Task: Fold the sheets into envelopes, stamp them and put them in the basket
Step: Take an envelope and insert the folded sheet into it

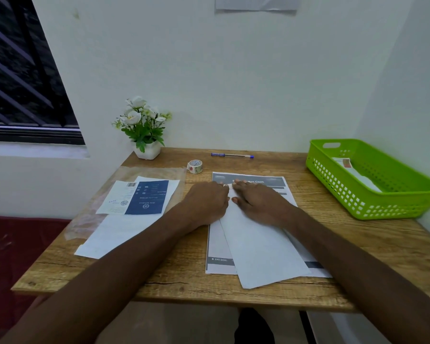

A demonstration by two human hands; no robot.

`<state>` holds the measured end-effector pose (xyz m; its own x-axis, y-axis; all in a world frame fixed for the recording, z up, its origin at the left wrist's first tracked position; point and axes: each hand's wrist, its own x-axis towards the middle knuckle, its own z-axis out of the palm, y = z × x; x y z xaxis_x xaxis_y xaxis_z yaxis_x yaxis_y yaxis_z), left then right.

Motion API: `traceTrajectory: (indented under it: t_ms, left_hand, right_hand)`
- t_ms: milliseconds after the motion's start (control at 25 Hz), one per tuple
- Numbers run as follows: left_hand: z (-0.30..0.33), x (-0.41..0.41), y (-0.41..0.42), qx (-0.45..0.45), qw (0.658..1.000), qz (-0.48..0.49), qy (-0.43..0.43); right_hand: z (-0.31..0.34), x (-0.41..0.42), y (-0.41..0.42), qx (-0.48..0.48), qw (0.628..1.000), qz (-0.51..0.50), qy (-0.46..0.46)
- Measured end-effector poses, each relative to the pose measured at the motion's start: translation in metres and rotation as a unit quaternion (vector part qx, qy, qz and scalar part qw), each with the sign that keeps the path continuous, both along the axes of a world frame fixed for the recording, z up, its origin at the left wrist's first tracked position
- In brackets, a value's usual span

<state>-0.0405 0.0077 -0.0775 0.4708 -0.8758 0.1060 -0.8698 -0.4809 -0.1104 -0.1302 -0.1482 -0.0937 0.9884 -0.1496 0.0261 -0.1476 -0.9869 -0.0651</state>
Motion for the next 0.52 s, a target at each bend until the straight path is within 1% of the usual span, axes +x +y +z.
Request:
traceTrajectory:
  t_ms: [160,240,360,520]
  left_hand:
    - [0.002,0.004,0.000,0.006,1.000,0.002,-0.017]
    - [0.002,0.010,0.001,-0.007,1.000,0.003,-0.012]
    - [0.004,0.019,0.006,-0.065,0.998,-0.004,0.014]
    - [0.016,0.038,0.017,-0.160,0.987,0.012,-0.004]
  right_hand:
    - [-0.001,0.000,-0.001,-0.003,1.000,-0.013,0.010]
    - [-0.002,0.001,-0.004,0.007,1.000,-0.017,0.012]
    - [-0.003,-0.001,-0.006,0.025,1.000,-0.018,-0.005]
    - [0.003,-0.006,-0.005,0.042,0.994,0.004,-0.101]
